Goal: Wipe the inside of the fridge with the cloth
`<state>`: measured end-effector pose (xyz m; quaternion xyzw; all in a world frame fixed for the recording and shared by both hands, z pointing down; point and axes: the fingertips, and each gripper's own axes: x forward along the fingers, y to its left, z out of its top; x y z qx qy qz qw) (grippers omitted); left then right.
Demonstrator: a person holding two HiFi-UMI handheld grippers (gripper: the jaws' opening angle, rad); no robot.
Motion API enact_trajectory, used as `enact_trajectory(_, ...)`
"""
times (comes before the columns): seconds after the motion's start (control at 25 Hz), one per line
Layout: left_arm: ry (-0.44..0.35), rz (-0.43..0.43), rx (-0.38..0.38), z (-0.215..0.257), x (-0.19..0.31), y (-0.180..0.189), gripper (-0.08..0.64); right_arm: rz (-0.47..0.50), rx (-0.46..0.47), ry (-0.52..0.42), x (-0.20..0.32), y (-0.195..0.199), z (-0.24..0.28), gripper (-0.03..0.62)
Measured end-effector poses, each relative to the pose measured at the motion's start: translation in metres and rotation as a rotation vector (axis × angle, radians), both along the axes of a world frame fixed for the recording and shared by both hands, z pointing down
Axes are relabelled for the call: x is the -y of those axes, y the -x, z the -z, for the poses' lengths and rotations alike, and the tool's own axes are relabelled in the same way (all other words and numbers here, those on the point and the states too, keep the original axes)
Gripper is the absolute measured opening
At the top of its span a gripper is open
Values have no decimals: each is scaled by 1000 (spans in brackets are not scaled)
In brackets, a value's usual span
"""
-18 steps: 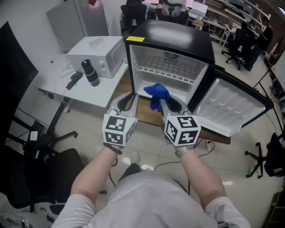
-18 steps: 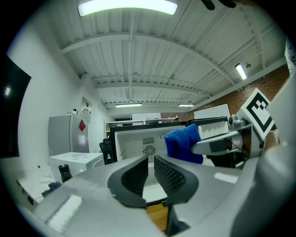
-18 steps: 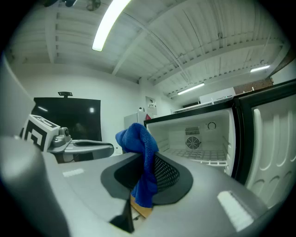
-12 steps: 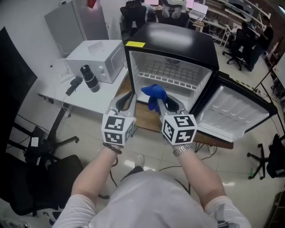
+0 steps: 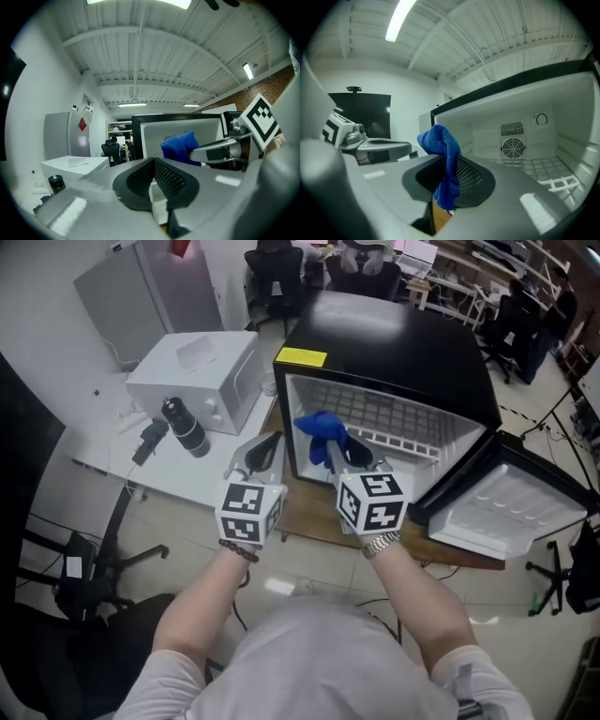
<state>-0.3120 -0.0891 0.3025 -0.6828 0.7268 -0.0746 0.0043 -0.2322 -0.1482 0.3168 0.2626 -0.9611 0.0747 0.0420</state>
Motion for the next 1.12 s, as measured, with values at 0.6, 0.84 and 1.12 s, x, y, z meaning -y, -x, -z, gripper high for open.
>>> enact_trajectory(0.6, 54, -138, -21, -29, 63, 44, 92, -36, -11, 30, 58, 81, -26, 58)
enact_trajectory(0.84, 52, -167, -28, -35, 68, 43, 100, -34, 12, 5, 67, 91, -24, 57)
enact_trajectory(1.12, 61, -166, -12, -40, 71, 43, 100, -49, 20, -15, 83, 96, -23, 57)
